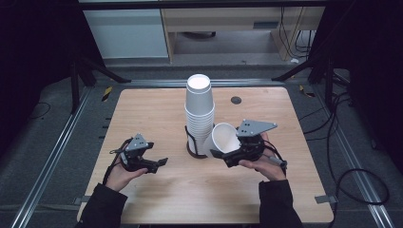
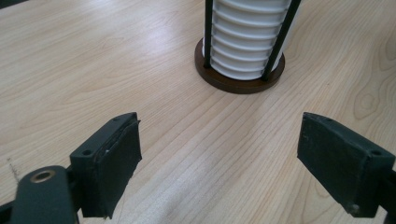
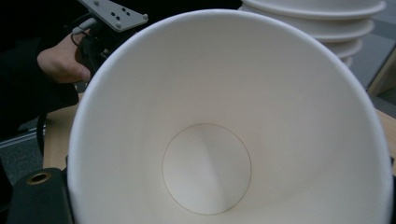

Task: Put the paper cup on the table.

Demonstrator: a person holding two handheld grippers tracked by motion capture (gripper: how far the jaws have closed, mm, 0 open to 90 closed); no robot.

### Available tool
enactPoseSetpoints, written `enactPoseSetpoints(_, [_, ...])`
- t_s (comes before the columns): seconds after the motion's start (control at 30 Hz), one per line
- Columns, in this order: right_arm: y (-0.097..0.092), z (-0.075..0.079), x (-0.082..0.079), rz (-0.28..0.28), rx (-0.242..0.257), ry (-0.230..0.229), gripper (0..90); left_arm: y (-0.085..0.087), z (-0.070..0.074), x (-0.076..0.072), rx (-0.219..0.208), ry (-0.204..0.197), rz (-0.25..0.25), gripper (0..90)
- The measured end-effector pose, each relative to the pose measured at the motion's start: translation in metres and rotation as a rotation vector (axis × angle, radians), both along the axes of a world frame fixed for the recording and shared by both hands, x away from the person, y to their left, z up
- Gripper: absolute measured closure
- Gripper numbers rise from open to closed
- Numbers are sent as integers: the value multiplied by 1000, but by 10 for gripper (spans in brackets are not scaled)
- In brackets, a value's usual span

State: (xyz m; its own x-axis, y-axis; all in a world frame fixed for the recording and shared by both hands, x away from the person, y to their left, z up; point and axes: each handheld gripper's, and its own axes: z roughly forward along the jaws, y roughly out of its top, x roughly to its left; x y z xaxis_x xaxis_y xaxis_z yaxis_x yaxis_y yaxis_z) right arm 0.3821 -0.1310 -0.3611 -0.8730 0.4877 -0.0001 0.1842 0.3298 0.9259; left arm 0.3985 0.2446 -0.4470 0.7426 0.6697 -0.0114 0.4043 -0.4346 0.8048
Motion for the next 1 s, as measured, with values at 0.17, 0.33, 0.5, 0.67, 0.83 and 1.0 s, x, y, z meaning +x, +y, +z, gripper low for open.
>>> enactPoseSetpoints(0.17, [-15,2,5,-49,-11,8,134,2,-3,1,10,2,17,125])
enactPoseSetpoints(0.33, [-28,0,11,-115,-27,23,134,5,-6,2,12,13,29,125])
enactPoseSetpoints(0.5, [-43,-1,19,-173,-38,31,134,7,-7,4,17,17,40,126])
enactPoseSetpoints(0.67, [-56,-4,28,-248,-59,51,133,7,-8,5,16,19,43,127])
enactPoseSetpoints(0.83, [-63,-8,37,-316,-83,72,133,9,-9,5,20,22,47,126])
enactPoseSetpoints(1.0, [-75,-13,47,-407,-122,89,134,8,-10,6,23,24,43,127])
